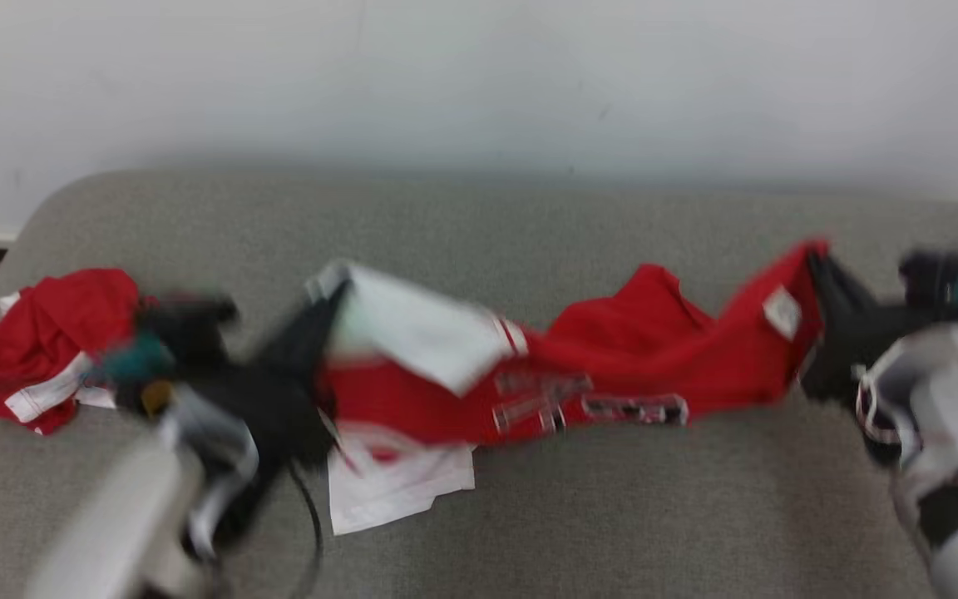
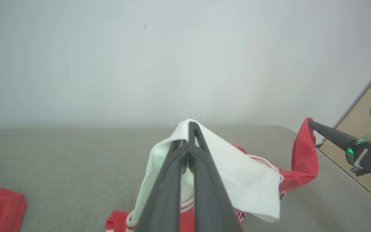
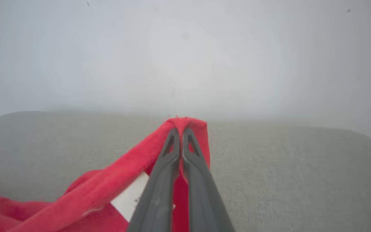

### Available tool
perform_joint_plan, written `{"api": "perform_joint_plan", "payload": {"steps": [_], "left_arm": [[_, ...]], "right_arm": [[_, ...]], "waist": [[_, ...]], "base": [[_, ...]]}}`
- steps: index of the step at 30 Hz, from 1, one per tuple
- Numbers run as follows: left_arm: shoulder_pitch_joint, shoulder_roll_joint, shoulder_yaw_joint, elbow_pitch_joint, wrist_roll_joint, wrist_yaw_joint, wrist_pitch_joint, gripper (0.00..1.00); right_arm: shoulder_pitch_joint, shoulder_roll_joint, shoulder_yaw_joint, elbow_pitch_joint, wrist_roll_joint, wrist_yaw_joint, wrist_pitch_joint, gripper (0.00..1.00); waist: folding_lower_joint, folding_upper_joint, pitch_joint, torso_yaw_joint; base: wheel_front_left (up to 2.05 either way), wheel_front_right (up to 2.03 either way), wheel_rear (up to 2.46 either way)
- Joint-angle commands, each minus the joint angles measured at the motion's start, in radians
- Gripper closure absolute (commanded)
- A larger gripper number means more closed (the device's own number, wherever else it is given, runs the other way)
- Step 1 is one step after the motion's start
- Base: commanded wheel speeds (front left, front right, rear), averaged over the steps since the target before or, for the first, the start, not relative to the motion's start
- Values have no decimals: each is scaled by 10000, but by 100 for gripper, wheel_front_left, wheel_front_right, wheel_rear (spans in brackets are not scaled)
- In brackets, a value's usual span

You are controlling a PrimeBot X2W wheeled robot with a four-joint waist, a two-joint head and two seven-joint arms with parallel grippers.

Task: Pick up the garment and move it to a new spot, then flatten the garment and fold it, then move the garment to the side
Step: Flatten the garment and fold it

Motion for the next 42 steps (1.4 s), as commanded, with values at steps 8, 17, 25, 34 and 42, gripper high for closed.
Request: {"api": "perform_joint_plan", "payload": {"steps": [8,17,25,34,42], "left_arm": [[-6771,674,690,2056,279,-319,1309,100],[-12505,567,558,4863,1159,-422,1134,100],[-14984,-340,-318,6603,1450,-515,-407,100],[-13661,57,-1707,6576,50,-494,-1333,100],[-10582,774,-1910,5859,-1435,-496,-2375,100]], "right_arm": [[-5362,-86,669,383,1175,11,1928,100],[-9825,60,701,1711,958,11,1904,100],[-11627,-105,963,2993,215,11,730,100],[-10501,-514,1767,3481,851,11,53,100],[-8070,-773,2632,2966,2100,11,-443,100]], "waist": [[-1,-1,3064,-617],[-1,-1,4143,-1174],[-1,-1,4075,-1362],[-1,-1,4098,-1644],[-1,-1,3495,-1764]], "base": [[0,0,0],[0,0,0],[0,0,0],[0,0,0],[0,0,0]]}}
